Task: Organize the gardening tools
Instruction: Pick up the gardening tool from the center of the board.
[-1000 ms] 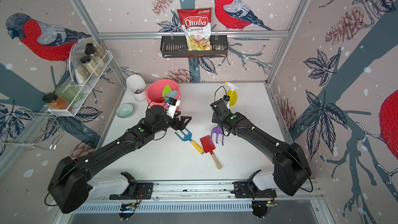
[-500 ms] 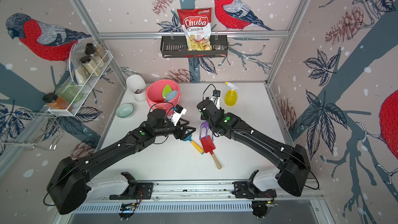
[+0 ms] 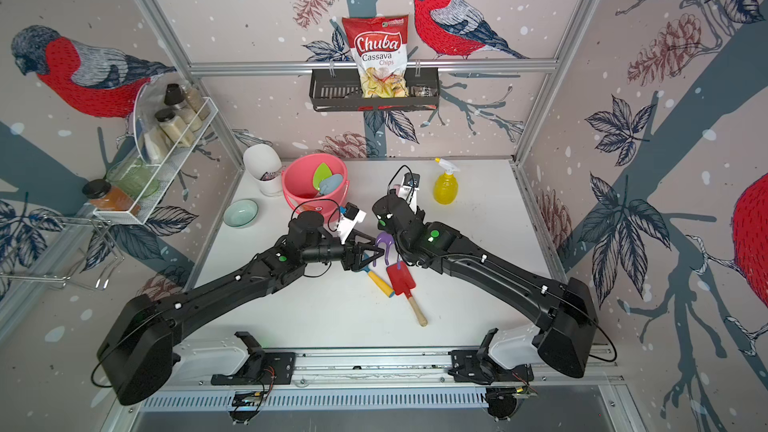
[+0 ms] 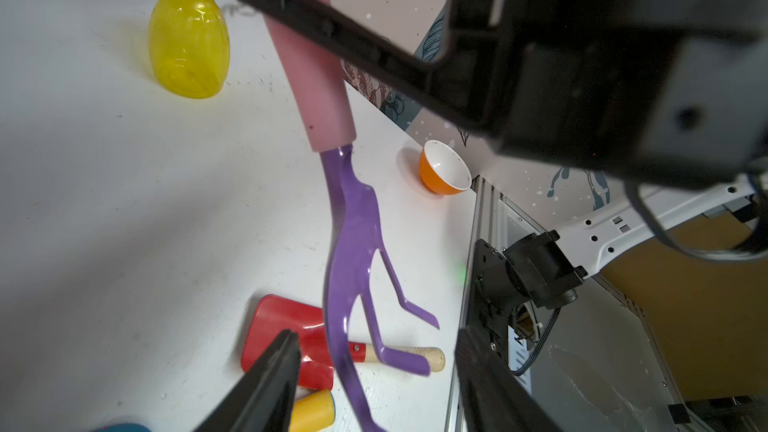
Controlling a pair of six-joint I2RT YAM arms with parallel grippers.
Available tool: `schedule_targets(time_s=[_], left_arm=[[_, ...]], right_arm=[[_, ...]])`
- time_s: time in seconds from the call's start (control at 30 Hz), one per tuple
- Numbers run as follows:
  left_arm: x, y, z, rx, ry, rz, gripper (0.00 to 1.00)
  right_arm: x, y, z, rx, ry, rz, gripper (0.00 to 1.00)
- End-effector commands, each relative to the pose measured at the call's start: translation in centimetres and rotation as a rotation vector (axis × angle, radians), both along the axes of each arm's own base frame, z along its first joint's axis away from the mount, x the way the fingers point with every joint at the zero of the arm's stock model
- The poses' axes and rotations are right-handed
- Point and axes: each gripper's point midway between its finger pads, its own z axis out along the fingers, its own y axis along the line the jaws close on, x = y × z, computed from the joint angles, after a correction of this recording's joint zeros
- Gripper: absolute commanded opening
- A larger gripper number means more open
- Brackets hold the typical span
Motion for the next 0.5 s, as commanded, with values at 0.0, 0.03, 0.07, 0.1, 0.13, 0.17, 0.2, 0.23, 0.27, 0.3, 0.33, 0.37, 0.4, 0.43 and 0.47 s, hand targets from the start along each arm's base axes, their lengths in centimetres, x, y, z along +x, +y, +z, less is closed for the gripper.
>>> schedule_targets(time_s=[0.0,0.03,0.07,0.1,0.13,0.17,0.2,0.23,0.27,0.3,0.33,0.37,0.4,0.43,0.47], left_arm=[[0.0,-0.6,1.4,-0.068,-0.016,-0.017,0.6],[0.0,-0.7,1.5,-0.077,-0.016,-0.018,0.58],[0.0,-0.8,1.5,-0.082,-0.011,-0.019,0.56],[0.0,-0.8,1.6,-0.088,-0.007,-0.019,0.52],[0.1,-0.9,1.6,-0.092,-0.005,-0.019,0.49],[0.1,-0.9,1.6,-0.095,-0.002,-0.018,0.47],[0.1,-1.0,1.7,-0.099,0.0,-0.019,0.43],[0.1,-1.0,1.7,-0.102,0.002,-0.019,0.39],[0.1,-1.1,1.7,-0.104,0.003,-0.02,0.35],[0.1,-1.1,1.7,-0.104,0.006,-0.02,0.29],[0.2,-1.1,1.7,-0.103,0.01,-0.018,0.22],[0.2,-1.1,1.7,-0.103,0.01,-0.017,0.16],[0.3,-1.1,1.6,-0.101,0.014,-0.015,0.11],[0.3,-1.1,1.5,-0.097,0.018,-0.011,0.06],[0.4,-1.1,1.4,-0.093,0.021,-0.008,0.04]], right_arm=[[0.2,-0.1,1.4,0.052,-0.047,-0.031,0.0],[0.1,-0.1,1.5,0.059,-0.049,-0.027,0.0],[0.1,-0.1,1.4,0.061,-0.049,-0.026,0.0],[0.0,0.1,1.3,0.064,-0.048,-0.023,0.0],[0.0,0.2,1.2,0.066,-0.047,-0.019,0.0],[-0.1,0.3,1.1,0.065,-0.046,-0.017,0.0],[-0.1,0.5,0.9,0.066,-0.045,-0.014,0.0],[-0.2,0.7,0.9,0.068,-0.044,-0.01,0.0],[-0.2,0.8,0.9,0.07,-0.045,-0.008,0.0],[-0.3,1.0,0.9,0.074,-0.047,-0.003,0.0],[-0.3,1.1,0.9,0.077,-0.048,-0.001,0.0],[-0.4,1.2,1.0,0.08,-0.051,0.001,0.0],[-0.4,1.3,1.0,0.08,-0.051,0.005,0.0],[-0.4,1.3,0.9,0.08,-0.05,0.007,0.0],[-0.4,1.4,1.0,0.082,-0.052,0.01,0.0]])
